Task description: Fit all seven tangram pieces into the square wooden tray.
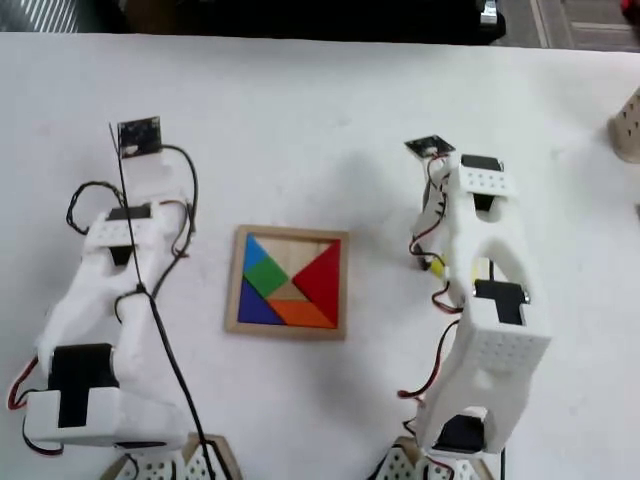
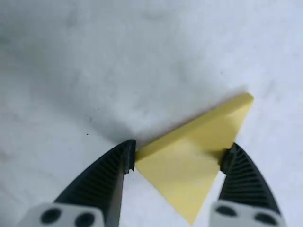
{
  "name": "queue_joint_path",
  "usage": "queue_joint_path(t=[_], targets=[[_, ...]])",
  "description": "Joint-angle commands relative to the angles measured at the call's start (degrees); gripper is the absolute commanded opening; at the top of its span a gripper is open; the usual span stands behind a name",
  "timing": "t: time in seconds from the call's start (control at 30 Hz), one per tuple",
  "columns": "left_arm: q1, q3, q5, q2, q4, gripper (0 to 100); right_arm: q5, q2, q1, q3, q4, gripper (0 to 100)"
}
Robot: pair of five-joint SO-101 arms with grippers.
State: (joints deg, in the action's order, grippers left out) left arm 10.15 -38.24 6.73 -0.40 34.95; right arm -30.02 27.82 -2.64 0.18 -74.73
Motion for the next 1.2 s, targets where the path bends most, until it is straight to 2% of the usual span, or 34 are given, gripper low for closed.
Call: queue_joint_path(t=[0.0, 0.2, 0.43, 0.83, 1.17], targets=[[0.75, 0.97, -0.35, -2.68, -1.05, 2, 1.05, 0.31, -0.57, -0.7, -0.31, 17.3], [0.75, 1.05, -0.35, -2.68, -1.32, 2, 1.58, 0.22, -0.84, -0.97, -0.48, 17.3], [0.75, 1.05, -0.35, -2.68, -1.32, 2, 2.02, -3.12, -0.13, -3.52, -7.52, 17.3], [0.75, 1.05, -0.35, -2.59, -2.73, 2, 2.11, -10.33, 2.59, -3.34, -13.76, 17.3], [0.75, 0.97, -0.35, -2.59, -2.73, 2, 1.58, -11.3, 3.03, -3.25, -14.02, 17.3]])
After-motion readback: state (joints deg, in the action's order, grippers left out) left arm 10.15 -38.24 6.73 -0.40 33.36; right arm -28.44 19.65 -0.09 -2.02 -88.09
